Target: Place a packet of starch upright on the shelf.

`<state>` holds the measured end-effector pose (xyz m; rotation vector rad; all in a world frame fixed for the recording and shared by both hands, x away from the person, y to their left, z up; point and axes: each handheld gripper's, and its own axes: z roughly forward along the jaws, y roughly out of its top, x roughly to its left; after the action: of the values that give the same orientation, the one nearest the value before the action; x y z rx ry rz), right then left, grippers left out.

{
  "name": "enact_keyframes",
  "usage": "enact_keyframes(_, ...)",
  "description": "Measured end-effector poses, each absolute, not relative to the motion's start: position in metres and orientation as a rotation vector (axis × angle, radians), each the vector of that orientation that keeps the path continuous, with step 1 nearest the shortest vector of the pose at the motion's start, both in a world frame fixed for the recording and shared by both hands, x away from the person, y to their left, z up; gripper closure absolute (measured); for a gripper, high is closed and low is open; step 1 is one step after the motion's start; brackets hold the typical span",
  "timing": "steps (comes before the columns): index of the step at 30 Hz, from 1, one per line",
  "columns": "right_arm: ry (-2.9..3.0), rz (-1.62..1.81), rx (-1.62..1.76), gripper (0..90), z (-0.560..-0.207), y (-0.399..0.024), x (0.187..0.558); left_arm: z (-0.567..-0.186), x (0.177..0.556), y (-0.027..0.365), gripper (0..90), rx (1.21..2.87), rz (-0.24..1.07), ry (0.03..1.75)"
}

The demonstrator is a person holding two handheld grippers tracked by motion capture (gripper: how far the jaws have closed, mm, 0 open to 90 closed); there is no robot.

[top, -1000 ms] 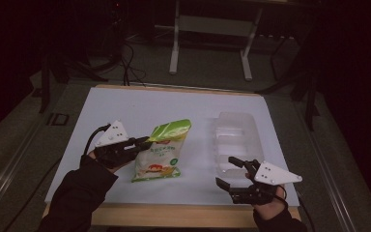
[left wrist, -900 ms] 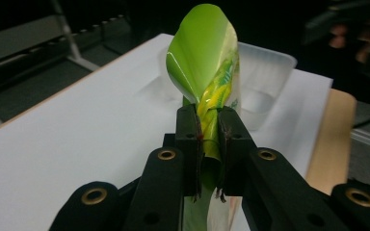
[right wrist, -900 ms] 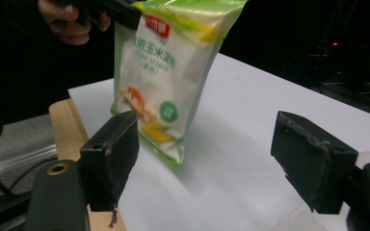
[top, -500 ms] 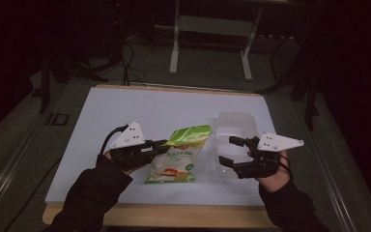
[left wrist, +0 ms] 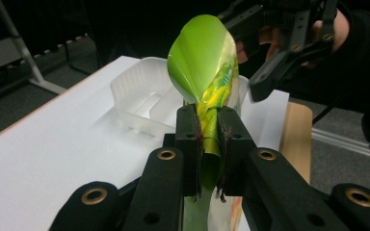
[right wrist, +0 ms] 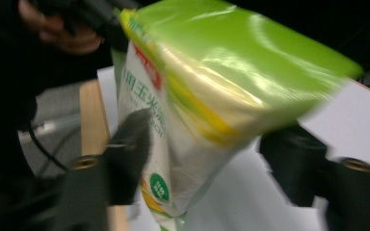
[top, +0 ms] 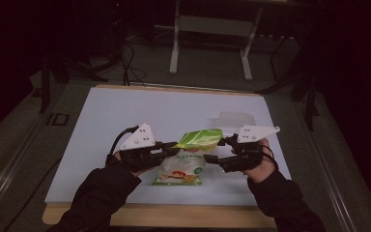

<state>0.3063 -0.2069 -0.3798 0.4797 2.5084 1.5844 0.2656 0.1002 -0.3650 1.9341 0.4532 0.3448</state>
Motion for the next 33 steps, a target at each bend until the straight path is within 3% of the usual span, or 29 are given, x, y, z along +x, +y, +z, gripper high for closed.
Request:
enact_keyframes(1,2.508,1.584,0.48,40.3,-0.38,-0.207,0.306,-0.364,0.266,0.098,82.4,1.936,0.333,0.439)
enact_keyframes(2,2.544,1.559,0.426,51.3,-0.379,-0.205,0.309,-0.362,0.266,0.096,82.4,1.933,0.331,0.433)
enact_keyframes(6,2.56,1.573,0.419,54.7,-0.379,-0.207,0.312,-0.362,0.265,0.094,82.4,1.928,0.339,0.435)
enact_keyframes(7,2.596,1.622,0.431,59.8,-0.379,-0.21,0.317,-0.36,0.266,0.093,82.4,1.932,0.338,0.425)
enact_keyframes(10,2.62,1.608,0.451,63.7,-0.379,-0.21,0.319,-0.361,0.268,0.09,82.4,1.939,0.327,0.429)
enact_keyframes(18,2.624,1.535,0.388,67.2,-0.383,-0.204,0.318,-0.361,0.268,0.086,82.4,1.945,0.319,0.428)
enact_keyframes(19,2.646,1.543,0.432,75.2,-0.383,-0.203,0.317,-0.362,0.27,0.087,82.4,1.948,0.316,0.437)
enact_keyframes(21,2.666,1.543,0.451,79.5,-0.383,-0.203,0.316,-0.364,0.271,0.088,82.4,1.951,0.31,0.441)
enact_keyframes(33,2.679,1.409,0.432,82.5,-0.363,-0.197,0.307,-0.366,0.277,0.097,81.3,1.924,0.237,0.427)
